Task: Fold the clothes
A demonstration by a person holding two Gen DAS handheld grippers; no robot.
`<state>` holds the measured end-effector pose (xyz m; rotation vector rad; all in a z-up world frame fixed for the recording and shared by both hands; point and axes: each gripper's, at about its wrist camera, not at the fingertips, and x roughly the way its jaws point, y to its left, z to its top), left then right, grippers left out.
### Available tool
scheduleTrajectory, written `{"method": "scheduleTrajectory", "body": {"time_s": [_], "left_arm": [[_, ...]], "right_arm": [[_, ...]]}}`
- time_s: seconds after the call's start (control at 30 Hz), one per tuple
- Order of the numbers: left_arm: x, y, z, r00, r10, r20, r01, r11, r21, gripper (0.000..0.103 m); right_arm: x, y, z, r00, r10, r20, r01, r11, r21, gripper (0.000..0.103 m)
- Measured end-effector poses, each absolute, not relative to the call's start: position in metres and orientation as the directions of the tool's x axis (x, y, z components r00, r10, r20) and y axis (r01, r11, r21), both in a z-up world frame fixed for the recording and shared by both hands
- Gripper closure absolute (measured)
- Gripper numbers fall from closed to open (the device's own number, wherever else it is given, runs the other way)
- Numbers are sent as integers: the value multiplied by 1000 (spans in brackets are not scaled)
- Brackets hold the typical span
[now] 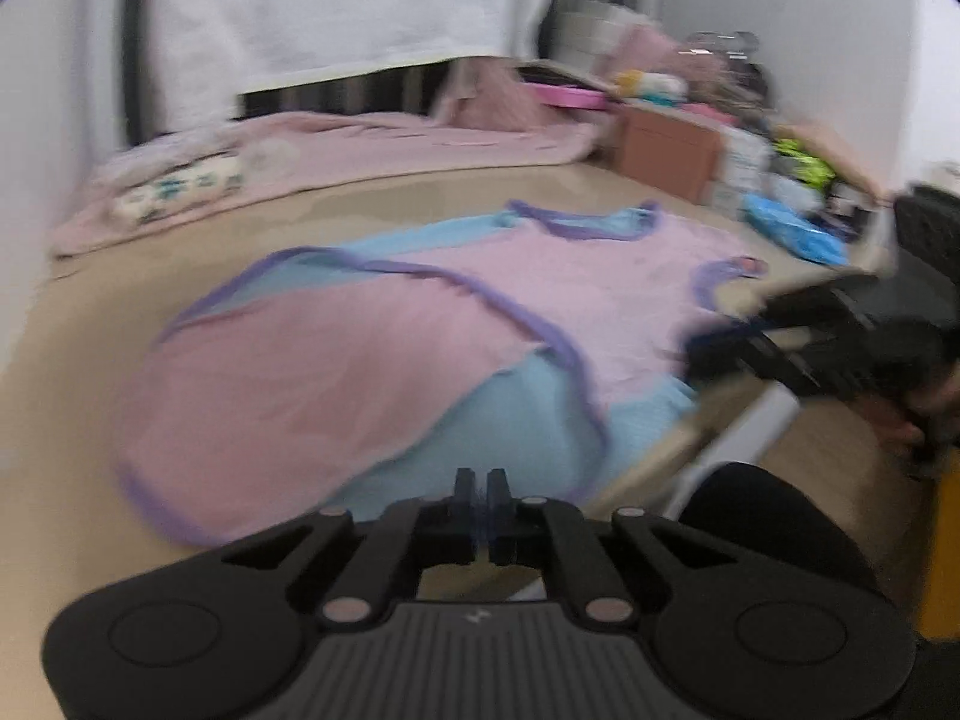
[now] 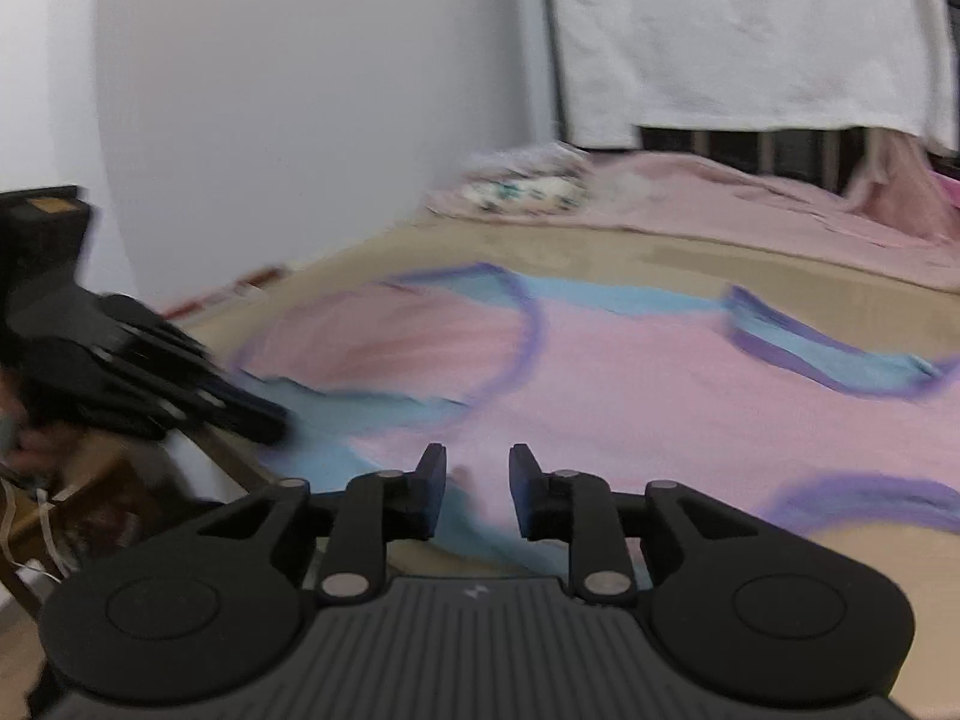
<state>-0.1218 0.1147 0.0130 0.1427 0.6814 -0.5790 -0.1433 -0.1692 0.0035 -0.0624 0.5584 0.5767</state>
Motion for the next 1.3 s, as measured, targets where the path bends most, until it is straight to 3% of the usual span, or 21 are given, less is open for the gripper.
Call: {"method": "scheduleTrajectory", "body": {"time_s": [0.2,0.33,0.43,0.5,0.57,0.63,0.73,0.8,0.97,1.03,1.07,1.17,1.3], "left_arm": [[-120,92,23,692,-452,-563,539,842,-14,79],[-128,112,6,720,-352,-598,437,899,-3,80],[-135,129,7,764,-224,-605,277,961,-5,81],[-138,127,17,775,-262,-575,261,962,-86,81],[-137,107,28,762,-384,-521,345,922,-174,77],[-127,76,30,723,-450,-524,410,890,-199,70],[-111,40,21,667,-448,-595,446,880,-162,74],[-108,31,14,647,-423,-634,437,887,-146,93],[-119,33,14,664,-430,-612,405,894,-189,99],[-125,36,16,676,-434,-595,390,896,-210,101],[-127,36,18,684,-431,-589,387,898,-207,101],[-137,36,31,712,-403,-575,360,912,-194,102],[-148,42,48,762,-325,-561,272,946,-179,102]], "right_arm": [[-110,-157,30,707,500,-501,-561,827,35,75],[-84,-146,47,710,499,-496,-579,815,-8,75],[-30,-112,50,677,476,-561,-602,797,-50,75],[4,-97,48,654,459,-601,-608,792,-56,75],[26,-90,47,628,445,-638,-605,795,-42,75],[40,-86,47,604,449,-659,-607,794,-16,75],[55,-84,49,580,447,-681,-614,789,-5,75],[64,-82,48,568,436,-698,-610,792,-1,75],[86,-60,31,532,441,-723,-622,783,20,75],[89,-50,21,526,432,-733,-629,777,7,84],[91,-49,17,528,429,-733,-624,782,8,94],[94,-58,21,534,451,-715,-587,806,70,102],[95,-59,41,553,490,-674,-572,811,121,102]]}}
